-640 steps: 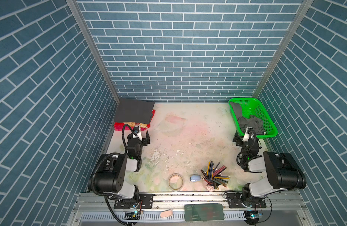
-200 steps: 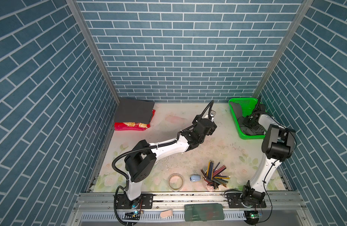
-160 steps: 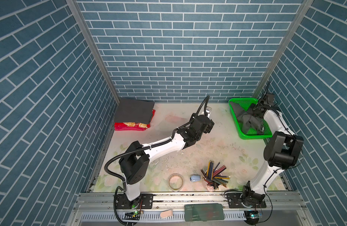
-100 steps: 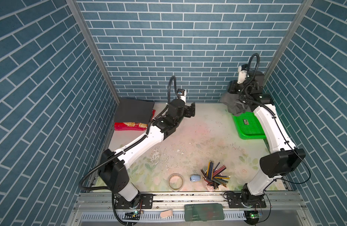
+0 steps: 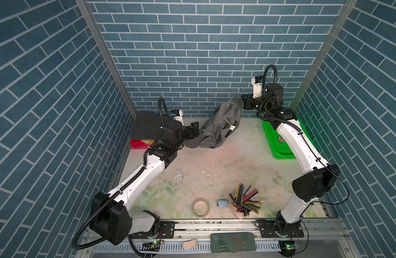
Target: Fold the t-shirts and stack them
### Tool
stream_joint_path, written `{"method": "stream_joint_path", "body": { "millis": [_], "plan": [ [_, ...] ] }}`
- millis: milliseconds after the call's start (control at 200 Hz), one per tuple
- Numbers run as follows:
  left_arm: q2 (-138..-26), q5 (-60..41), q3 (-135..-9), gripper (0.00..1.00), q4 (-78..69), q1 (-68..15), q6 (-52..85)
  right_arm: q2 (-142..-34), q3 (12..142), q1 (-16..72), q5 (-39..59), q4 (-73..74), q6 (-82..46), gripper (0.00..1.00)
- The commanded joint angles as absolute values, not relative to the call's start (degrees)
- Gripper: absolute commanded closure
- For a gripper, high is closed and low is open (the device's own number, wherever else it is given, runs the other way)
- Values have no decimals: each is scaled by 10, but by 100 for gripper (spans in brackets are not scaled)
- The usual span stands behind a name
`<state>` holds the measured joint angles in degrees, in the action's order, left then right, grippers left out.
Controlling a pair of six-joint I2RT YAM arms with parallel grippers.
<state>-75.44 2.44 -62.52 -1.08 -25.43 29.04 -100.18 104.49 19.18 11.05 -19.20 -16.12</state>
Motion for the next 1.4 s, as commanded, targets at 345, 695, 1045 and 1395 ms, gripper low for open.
{"method": "stream_joint_path", "body": {
  "millis": [345, 695, 1045, 1395],
  "plan": [
    [-834, -73, -578, 11, 10, -237, 355, -1024, 764, 199, 116, -167, -162, 10],
    [-859, -118, -566, 11, 8, -239, 393, -1143, 797, 243, 92, -147, -156, 33],
    [-852, -113, -576, 11, 15, -247, 390, -1070, 843, 243, 14, -183, -135, 100],
    [-860, -140, -677, 11, 17, -263, 371, -901, 1007, 242, -56, -227, -67, 100]
  ]
}}
